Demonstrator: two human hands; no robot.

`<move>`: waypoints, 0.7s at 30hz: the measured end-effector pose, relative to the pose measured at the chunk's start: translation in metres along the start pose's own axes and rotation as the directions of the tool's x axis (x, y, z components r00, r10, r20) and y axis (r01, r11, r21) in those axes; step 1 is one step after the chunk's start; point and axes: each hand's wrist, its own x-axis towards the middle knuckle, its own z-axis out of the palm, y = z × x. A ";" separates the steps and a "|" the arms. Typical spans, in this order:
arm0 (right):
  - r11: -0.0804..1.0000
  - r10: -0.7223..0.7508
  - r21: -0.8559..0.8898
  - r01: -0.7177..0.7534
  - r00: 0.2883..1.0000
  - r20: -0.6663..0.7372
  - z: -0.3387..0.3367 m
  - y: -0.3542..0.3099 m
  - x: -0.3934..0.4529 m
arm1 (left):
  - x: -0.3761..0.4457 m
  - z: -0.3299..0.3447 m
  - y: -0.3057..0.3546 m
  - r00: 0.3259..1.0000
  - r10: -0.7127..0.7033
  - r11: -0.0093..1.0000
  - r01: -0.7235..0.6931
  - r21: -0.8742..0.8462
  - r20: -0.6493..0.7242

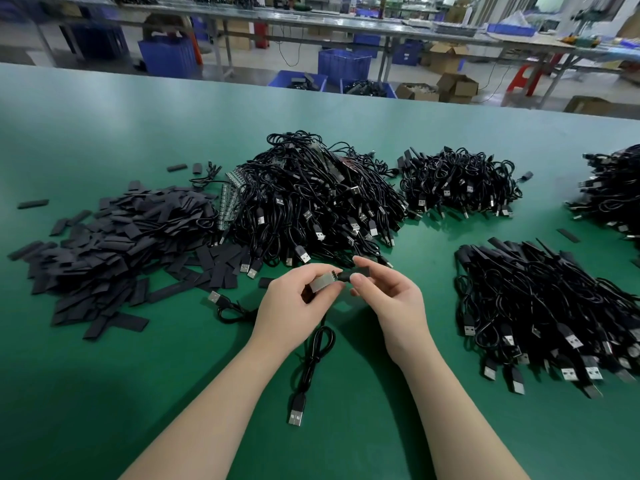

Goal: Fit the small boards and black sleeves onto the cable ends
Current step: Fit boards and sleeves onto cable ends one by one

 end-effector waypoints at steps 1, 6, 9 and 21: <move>1.000 0.001 0.016 -0.001 1.000 -0.001 0.000 0.000 0.000 | 0.000 0.000 0.000 1.000 -0.004 1.000 0.004 0.002 0.005; 1.000 -0.011 -0.023 0.011 1.000 -0.014 0.001 0.000 0.000 | 0.000 0.001 0.001 1.000 -0.005 1.000 0.005 -0.011 0.012; 0.998 -0.026 -0.052 0.026 1.000 0.009 0.003 0.000 -0.001 | 0.000 0.001 0.001 1.000 0.013 1.000 -0.013 -0.021 0.012; 0.991 -0.062 -0.123 0.059 0.998 -0.017 0.007 0.002 -0.002 | -0.001 0.001 -0.001 1.000 0.011 1.000 -0.011 0.014 -0.007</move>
